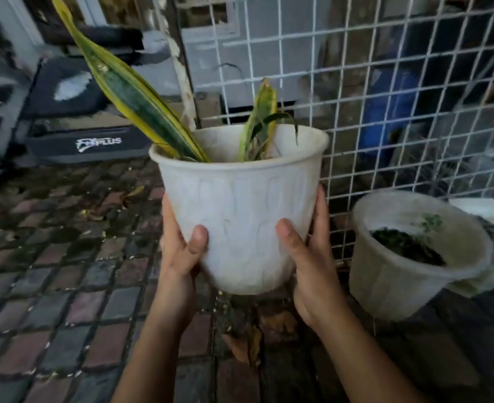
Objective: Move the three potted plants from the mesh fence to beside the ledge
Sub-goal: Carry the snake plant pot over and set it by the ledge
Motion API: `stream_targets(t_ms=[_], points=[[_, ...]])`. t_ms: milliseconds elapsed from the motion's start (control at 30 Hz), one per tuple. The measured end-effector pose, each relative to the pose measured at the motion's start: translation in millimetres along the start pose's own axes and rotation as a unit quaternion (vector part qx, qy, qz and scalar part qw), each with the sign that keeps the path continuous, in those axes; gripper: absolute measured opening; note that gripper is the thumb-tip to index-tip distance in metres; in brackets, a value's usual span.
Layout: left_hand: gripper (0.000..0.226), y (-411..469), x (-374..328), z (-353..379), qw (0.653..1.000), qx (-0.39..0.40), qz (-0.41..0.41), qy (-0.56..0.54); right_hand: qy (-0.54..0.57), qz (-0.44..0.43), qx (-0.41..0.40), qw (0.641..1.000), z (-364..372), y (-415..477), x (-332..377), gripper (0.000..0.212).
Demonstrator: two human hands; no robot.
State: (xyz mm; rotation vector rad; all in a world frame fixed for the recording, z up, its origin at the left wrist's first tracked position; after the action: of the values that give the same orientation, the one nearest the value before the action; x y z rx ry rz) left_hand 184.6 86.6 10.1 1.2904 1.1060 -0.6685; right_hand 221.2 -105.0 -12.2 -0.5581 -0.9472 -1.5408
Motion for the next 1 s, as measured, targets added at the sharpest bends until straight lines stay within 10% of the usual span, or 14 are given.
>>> stream_targets(t_ms=[700,1000], points=[[0.1,187,-706,-192,0.991,-0.131,-0.019,0.019,-0.027,0.033,0.188,0.981,503,92,556,0.078],[0.122,175,-890,-347,0.977,-0.175,0.084,0.091,0.003,-0.041,0.279,0.959,726,57,649,0.083]])
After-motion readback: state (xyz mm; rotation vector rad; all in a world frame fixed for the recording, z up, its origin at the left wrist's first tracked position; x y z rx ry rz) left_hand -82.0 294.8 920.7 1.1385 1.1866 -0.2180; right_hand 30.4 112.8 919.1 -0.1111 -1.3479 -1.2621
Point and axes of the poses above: each hand's wrist, its own y-axis towards the middle knuckle, its own z-axis out of the palm, x = y × z, the point moved 9 cm from there along y, towards the middle knuckle, and after that the axes turned 13 degrees about y, right-handed, at the moved point
